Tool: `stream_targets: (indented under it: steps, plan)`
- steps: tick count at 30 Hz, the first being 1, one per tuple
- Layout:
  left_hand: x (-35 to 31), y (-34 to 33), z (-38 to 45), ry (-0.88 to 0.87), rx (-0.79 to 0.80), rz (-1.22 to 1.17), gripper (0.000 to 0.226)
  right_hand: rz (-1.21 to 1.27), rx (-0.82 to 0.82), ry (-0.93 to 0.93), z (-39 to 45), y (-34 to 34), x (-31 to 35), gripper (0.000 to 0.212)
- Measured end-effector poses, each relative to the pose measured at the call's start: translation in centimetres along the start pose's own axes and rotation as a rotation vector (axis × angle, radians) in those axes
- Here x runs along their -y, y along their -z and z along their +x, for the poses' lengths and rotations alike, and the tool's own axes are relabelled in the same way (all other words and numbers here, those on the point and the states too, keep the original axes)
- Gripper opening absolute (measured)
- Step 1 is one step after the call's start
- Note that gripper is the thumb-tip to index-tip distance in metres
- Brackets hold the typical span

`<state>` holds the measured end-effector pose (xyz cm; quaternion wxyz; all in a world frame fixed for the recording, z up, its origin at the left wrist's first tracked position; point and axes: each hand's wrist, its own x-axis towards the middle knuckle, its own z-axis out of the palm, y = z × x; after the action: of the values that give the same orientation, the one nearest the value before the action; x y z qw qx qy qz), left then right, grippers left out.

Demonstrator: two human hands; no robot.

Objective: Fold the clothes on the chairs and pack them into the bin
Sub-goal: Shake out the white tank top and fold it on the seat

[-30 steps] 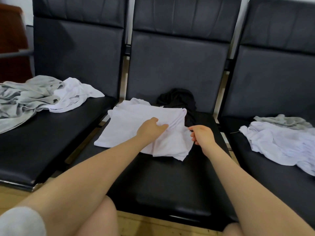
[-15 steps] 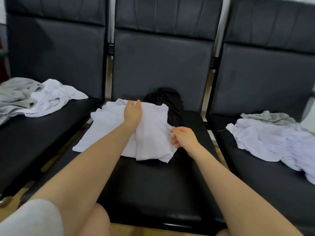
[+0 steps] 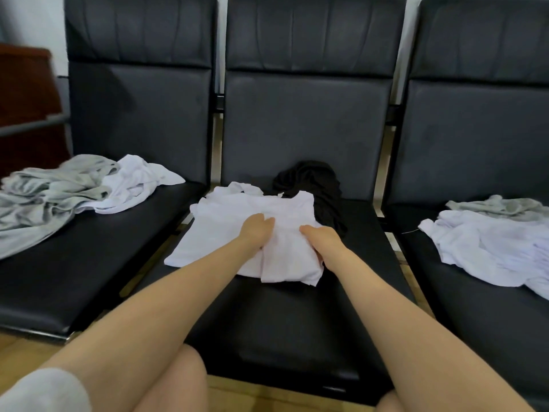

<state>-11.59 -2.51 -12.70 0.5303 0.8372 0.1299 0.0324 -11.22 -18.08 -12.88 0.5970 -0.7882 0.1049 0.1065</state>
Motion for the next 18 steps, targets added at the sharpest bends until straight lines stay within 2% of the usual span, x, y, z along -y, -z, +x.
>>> stream_targets:
  steps: [3,6,8,12,16,18]
  plan:
    - [-0.3,0.6,0.1,-0.121,-0.131,0.075,0.034,0.070,0.023,0.021,-1.1,0.4,-0.1,0.045]
    - [0.2,1.6,0.5,-0.204,-0.167,0.258,0.030,0.082,0.075,0.023,-1.9,0.6,-0.3,0.038]
    - [0.7,2.2,0.4,-0.172,-0.171,0.329,0.032,0.013,0.072,0.033,-2.1,0.4,-0.3,0.038]
    - [1.1,2.4,-0.6,-0.084,-0.063,0.362,0.037,-0.213,0.031,0.019,-2.7,-0.5,0.5,0.041]
    - [0.5,2.2,-2.3,-0.096,-0.061,0.285,0.027,-0.006,-0.009,0.044,-3.1,-0.3,1.1,0.023]
    - [0.0,2.0,-3.0,-0.098,-0.049,0.206,0.033,0.148,-0.001,0.084,-3.7,0.8,1.3,0.015]
